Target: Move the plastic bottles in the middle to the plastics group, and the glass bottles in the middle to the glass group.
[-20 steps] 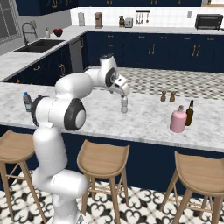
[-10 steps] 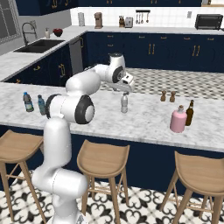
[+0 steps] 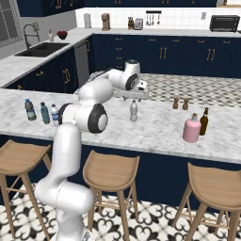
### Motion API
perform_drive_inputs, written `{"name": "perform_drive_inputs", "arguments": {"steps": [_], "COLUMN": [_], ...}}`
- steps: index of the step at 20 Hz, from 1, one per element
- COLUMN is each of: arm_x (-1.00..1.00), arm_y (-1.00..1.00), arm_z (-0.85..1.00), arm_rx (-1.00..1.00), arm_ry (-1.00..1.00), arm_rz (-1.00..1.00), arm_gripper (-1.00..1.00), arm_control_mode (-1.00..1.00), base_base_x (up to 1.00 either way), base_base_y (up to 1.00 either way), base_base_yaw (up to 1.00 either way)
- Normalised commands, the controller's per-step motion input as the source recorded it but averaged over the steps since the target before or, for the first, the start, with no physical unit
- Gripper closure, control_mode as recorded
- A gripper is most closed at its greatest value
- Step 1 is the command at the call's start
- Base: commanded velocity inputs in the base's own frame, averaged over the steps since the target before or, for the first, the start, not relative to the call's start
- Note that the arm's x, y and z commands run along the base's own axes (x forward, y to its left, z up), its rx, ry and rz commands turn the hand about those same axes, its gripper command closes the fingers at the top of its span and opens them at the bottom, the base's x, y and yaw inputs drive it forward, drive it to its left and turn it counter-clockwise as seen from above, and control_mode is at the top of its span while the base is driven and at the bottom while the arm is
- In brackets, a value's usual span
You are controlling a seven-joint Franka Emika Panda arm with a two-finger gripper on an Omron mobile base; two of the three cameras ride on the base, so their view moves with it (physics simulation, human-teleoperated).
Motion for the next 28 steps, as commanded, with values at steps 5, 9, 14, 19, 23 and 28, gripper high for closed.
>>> {"name": "perform_drive_inputs", "arguments": {"steps": [5, 9, 14, 19, 23, 28], "arm_x": [0.00, 0.00, 0.07, 0.25, 0.08, 0.14], "arm_y": [0.01, 0.04, 0.00, 0.01, 0.00, 0.00], "arm_z": [-0.22, -0.34, -0.30, -0.26, -0.08, 0.00], "arm_rx": [-0.08, -0.03, 0.00, 0.00, 0.00, 0.00], "arm_ry": [0.00, -0.06, -0.15, -0.16, -0.14, 0.00], "arm_rz": [0.01, 0.00, 0.00, 0.00, 0.00, 0.01], "arm_gripper": [-1.00, -1.00, -1.00, -1.00, -1.00, -1.00], "arm_control_mode": [-1.00, -1.00, -1.00, -1.00, -1.00, -1.00], "base_base_x": [0.00, 0.00, 0.00, 0.00, 0.00, 0.00], "base_base_y": [0.00, 0.00, 0.00, 0.00, 0.00, 0.00], "base_base_yaw": [0.00, 0.00, 0.00, 0.00, 0.00, 0.00]}}
